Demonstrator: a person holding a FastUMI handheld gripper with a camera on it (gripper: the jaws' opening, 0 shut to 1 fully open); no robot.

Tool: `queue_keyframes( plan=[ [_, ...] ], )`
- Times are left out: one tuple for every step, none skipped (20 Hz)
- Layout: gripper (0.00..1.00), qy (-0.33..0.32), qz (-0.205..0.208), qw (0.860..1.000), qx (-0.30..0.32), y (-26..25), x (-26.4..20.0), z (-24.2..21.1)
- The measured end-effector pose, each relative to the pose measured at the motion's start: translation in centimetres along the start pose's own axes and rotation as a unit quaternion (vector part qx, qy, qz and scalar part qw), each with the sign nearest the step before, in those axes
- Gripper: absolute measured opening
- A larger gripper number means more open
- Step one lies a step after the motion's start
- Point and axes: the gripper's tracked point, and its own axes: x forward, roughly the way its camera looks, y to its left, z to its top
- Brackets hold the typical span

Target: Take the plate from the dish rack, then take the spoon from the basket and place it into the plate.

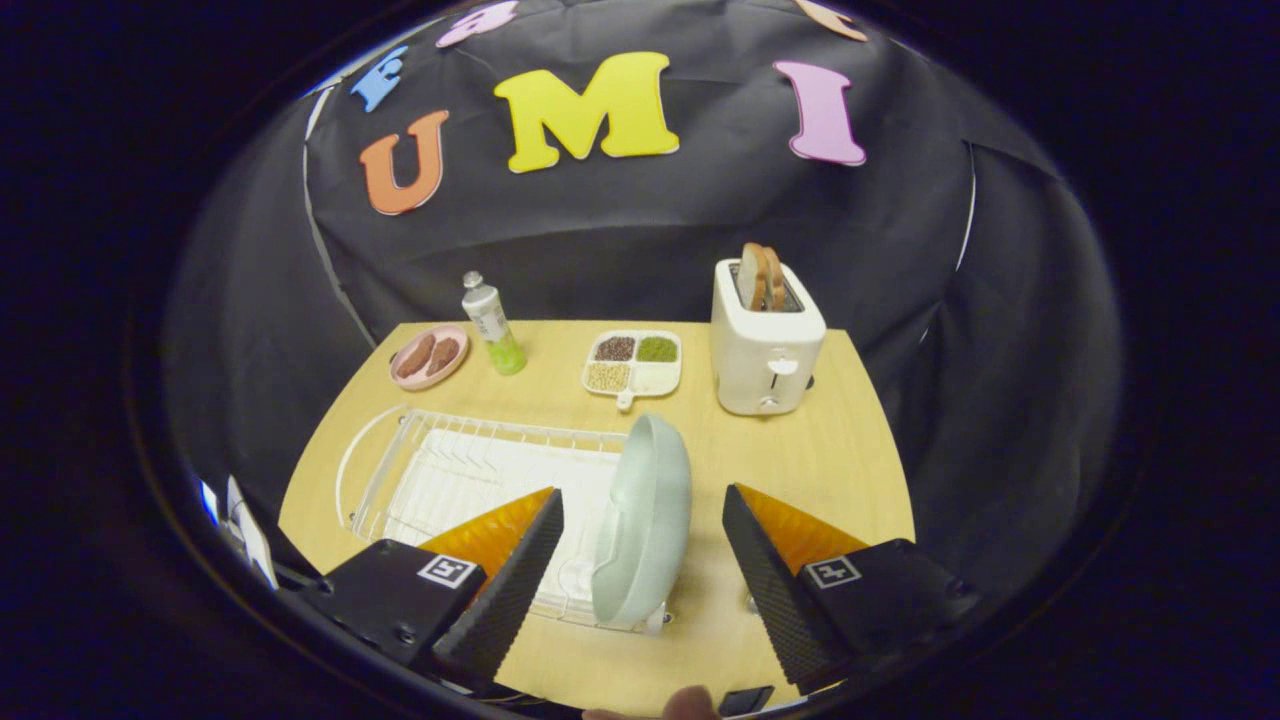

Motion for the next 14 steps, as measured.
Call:
queue_keyframes(
  plan=[
    [1.00, 0.014, -0.005, 1.000, 0.008, -0.3, 0.8, -0.2],
    [1.00, 0.019, -0.011, 1.000, 0.014, -0.6, 1.4, -0.1],
    [1.00, 0.022, -0.018, 0.999, 0.023, -1.1, 2.2, 0.2],
    [0.98, 0.027, -0.028, 0.999, 0.031, -1.3, 2.8, 0.2],
    [0.98, 0.038, -0.029, 0.998, 0.038, -1.2, 3.4, 0.0],
    [0.95, 0.049, -0.021, 0.998, 0.046, -0.8, 4.3, -0.3],
    [0.92, 0.061, -0.012, 0.997, 0.052, -0.3, 5.2, -0.6],
    [0.90, 0.070, -0.007, 0.996, 0.059, 0.1, 6.0, -0.9],
    [0.87, 0.075, -0.005, 0.995, 0.065, 0.3, 6.7, -1.0],
    [0.82, 0.080, -0.006, 0.995, 0.068, 0.5, 7.0, -1.2],
    [0.76, 0.085, -0.010, 0.994, 0.069, 0.8, 7.4, -1.4],
    [0.71, 0.093, -0.017, 0.993, 0.068, 1.0, 7.6, -1.9],
    [0.67, 0.092, -0.029, 0.993, 0.066, 0.8, 7.6, -1.9],
    [0.64, 0.094, -0.040, 0.993, 0.065, 0.8, 7.5, -1.9]
  ],
)
